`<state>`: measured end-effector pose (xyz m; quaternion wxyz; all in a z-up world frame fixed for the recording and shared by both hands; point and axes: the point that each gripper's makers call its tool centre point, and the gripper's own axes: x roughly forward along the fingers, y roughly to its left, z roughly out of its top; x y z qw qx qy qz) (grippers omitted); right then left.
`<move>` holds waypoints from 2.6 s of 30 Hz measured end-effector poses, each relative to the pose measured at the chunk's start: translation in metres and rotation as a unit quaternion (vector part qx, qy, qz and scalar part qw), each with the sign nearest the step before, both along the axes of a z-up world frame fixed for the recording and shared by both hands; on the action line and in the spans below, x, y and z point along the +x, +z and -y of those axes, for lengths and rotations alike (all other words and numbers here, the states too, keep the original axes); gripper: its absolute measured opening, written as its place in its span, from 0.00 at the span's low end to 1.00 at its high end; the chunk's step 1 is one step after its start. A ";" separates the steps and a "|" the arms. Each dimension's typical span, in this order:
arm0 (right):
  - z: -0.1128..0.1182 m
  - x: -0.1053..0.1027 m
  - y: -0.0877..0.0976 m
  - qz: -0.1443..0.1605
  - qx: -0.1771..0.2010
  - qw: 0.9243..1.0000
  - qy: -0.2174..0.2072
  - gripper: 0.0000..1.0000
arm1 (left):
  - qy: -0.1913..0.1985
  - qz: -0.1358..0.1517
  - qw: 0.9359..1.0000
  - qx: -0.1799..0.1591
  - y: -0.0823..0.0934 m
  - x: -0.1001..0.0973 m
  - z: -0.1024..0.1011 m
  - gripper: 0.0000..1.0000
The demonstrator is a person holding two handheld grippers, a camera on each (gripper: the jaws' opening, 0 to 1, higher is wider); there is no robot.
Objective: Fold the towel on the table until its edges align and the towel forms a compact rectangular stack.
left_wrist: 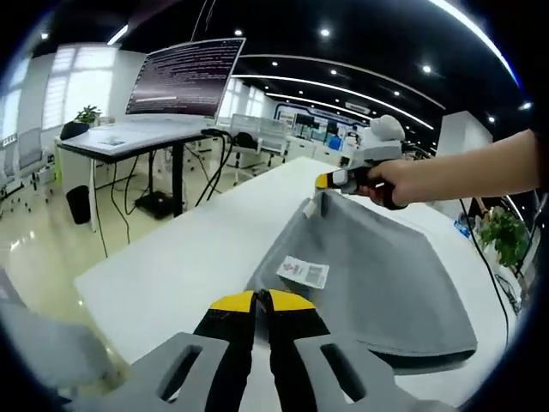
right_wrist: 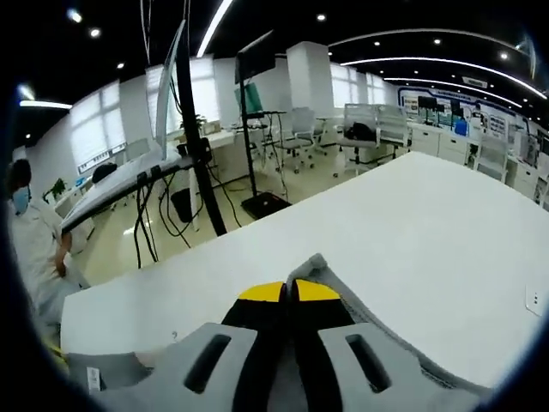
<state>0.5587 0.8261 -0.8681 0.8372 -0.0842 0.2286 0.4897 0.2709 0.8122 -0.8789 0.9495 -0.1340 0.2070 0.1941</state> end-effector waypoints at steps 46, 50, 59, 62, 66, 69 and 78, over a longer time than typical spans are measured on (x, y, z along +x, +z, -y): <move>0.190 0.057 0.008 0.001 -0.062 0.995 -0.074 0.34 | -0.072 -0.074 0.994 0.039 -0.015 0.012 -0.019 0.28; 0.214 0.060 0.005 0.004 -0.067 0.994 -0.090 0.34 | -0.069 -0.081 0.994 0.033 -0.021 0.008 -0.019 0.27; 0.256 0.064 -0.004 -0.008 -0.082 0.990 -0.113 0.34 | -0.085 -0.096 0.991 0.033 -0.025 0.007 -0.014 0.24; 0.267 0.062 -0.002 -0.010 -0.079 0.989 -0.122 0.34 | -0.092 -0.099 0.990 0.034 -0.027 0.008 -0.014 0.23; 0.282 0.059 -0.004 -0.015 -0.077 0.988 -0.134 0.33 | -0.099 -0.101 0.989 0.036 -0.028 0.010 -0.012 0.23; 0.294 0.053 -0.012 -0.025 -0.079 0.986 -0.144 0.33 | -0.101 -0.097 0.989 0.036 -0.029 0.009 -0.013 0.23; 0.326 0.042 -0.038 -0.052 -0.094 0.980 -0.166 0.32 | -0.125 -0.084 0.988 0.044 -0.031 0.013 -0.007 0.14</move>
